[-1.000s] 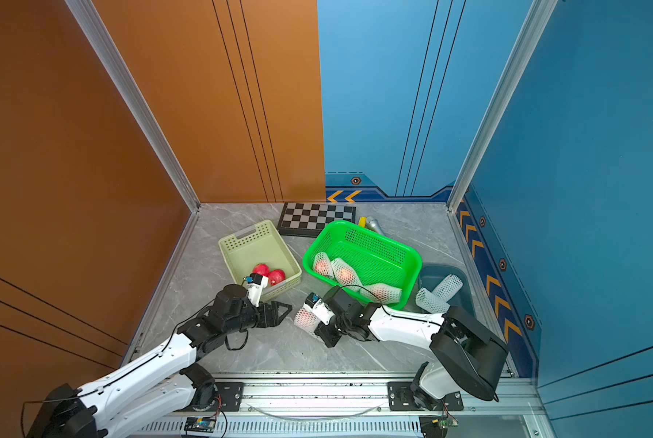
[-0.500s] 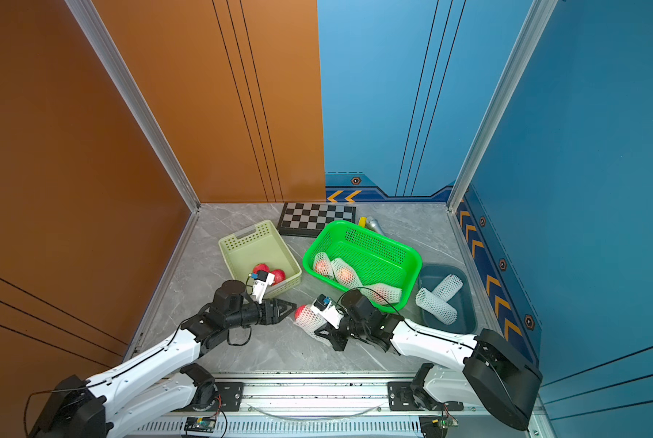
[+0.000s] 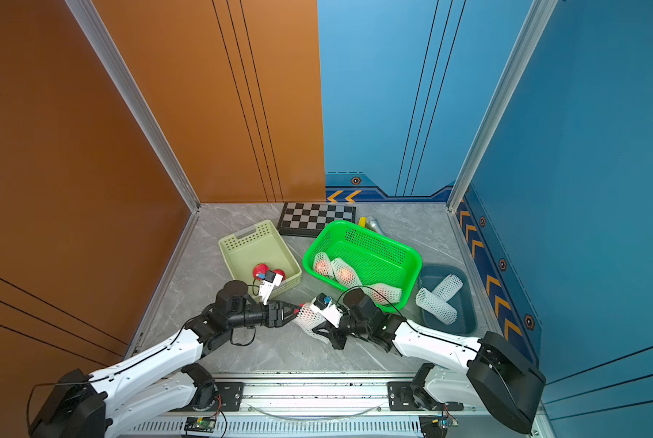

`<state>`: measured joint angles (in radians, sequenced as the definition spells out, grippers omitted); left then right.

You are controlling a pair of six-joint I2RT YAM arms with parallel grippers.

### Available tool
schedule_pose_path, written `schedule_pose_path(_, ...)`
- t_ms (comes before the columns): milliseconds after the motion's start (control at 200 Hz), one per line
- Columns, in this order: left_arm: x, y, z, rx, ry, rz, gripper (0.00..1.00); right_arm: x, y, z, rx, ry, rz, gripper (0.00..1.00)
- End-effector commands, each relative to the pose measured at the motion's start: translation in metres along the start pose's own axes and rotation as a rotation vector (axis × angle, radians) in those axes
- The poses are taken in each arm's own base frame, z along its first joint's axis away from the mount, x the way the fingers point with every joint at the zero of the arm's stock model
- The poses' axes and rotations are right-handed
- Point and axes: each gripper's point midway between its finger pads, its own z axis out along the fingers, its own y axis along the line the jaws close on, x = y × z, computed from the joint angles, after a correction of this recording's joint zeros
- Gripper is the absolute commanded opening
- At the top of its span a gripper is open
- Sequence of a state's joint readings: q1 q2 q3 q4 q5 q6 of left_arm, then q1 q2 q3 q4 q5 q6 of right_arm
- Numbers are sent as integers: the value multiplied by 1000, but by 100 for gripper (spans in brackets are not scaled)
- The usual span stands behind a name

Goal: Remove foam nets from apples
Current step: Remove the foam net from the apple, then pick up the apple from the center of the board.

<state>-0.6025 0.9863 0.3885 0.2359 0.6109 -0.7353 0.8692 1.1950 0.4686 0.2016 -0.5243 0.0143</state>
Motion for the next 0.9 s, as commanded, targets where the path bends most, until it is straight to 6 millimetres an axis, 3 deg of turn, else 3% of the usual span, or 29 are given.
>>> schedule_pose_path(0, -3, -17, 1, 53, 11, 28, 63, -16, 3, -6, -1, -29, -44, 0)
schedule_pose_path(165, 2, -22, 3, 69, 30, 41, 72, -25, -3, -10, 37, -51, -57, 0)
schedule_pose_path(356, 1, -24, 4, 71, 32, 53, 77, -35, -2, -11, 35, -60, -70, 0)
schedule_pose_path(646, -31, -15, -13, 14, -107, 66, 64, -27, -7, -11, 51, -29, -54, 0)
schedule_pose_path(896, -53, -5, -35, -37, -201, 56, 64, -23, -8, -11, 57, -25, -40, 0)
